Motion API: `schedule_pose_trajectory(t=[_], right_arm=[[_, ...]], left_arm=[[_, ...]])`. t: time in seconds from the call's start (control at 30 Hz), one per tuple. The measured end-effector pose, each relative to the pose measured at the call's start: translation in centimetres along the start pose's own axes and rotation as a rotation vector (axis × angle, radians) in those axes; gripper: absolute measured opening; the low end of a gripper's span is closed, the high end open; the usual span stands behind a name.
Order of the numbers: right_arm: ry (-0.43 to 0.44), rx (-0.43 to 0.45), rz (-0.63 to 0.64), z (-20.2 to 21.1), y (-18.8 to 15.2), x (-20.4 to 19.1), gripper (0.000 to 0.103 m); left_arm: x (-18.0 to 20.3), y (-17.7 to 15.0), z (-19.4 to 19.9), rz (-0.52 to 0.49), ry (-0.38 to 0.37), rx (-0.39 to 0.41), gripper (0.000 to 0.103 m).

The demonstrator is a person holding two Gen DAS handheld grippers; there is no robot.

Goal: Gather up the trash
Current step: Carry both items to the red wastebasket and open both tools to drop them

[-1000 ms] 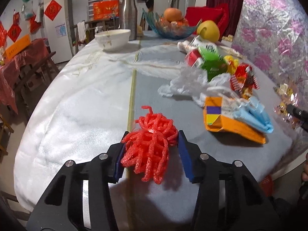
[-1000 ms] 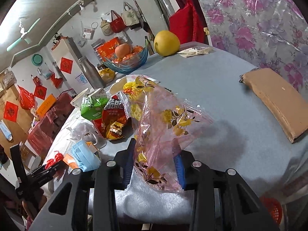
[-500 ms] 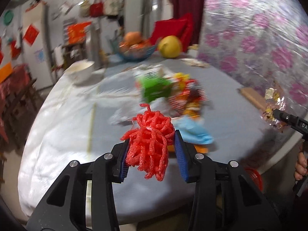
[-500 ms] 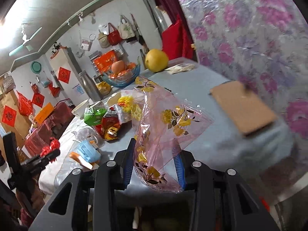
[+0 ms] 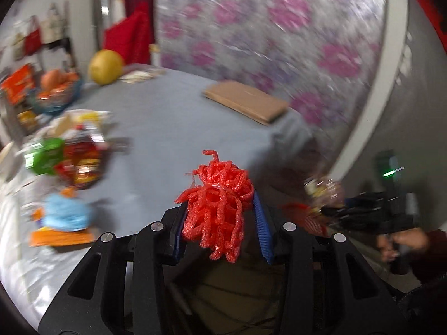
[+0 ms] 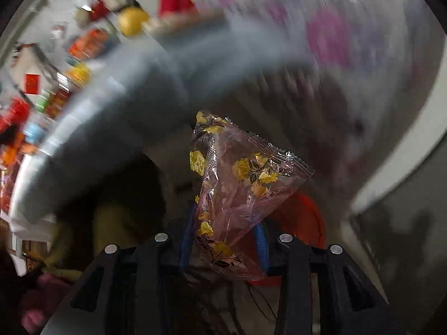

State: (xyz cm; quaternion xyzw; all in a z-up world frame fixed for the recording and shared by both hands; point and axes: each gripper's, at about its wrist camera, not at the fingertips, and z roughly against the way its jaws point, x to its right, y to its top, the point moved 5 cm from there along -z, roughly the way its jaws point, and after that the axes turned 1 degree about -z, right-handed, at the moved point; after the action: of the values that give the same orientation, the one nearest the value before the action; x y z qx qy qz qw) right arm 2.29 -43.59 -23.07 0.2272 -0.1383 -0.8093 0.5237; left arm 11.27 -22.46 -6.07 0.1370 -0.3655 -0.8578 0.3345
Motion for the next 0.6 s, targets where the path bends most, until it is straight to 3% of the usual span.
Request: schedule_pose_trajectory(t=[0.1, 0.17, 0.27, 0.37, 0.47, 0.6], right_arm=[[-0.023, -0.126, -0.065, -5.6, -2.3, 3.6, 0.053], [-0.027, -0.153, -0.117, -6.9, -2.9, 5.1, 0.055], [0.012, -0.111, -0.179, -5.7, -2.3, 6.9, 0.06], [0.005, -0.006, -0.193, -2.5, -0.9, 8.6, 0.073], [0.051, 0.017, -0.211, -1.5, -0.5, 9.4, 0.074], [-0.002, 0.079, -0.202, -0.1, 0.3, 10.3, 0.074]], left_arm=[[2.9, 0.3, -3.1, -0.05, -0.056, -0.063, 0.042], [4.4, 0.4, -5.0, -0.081, -0.075, -0.099, 0.042], [6.6, 0.5, -7.7, -0.118, -0.11, -0.153, 0.042], [8.6, 0.6, -9.7, -0.142, -0.15, -0.19, 0.042], [10.5, 0.4, -11.4, -0.178, -0.171, -0.218, 0.042], [12.5, 0.1, -12.8, -0.223, -0.193, -0.253, 0.042]])
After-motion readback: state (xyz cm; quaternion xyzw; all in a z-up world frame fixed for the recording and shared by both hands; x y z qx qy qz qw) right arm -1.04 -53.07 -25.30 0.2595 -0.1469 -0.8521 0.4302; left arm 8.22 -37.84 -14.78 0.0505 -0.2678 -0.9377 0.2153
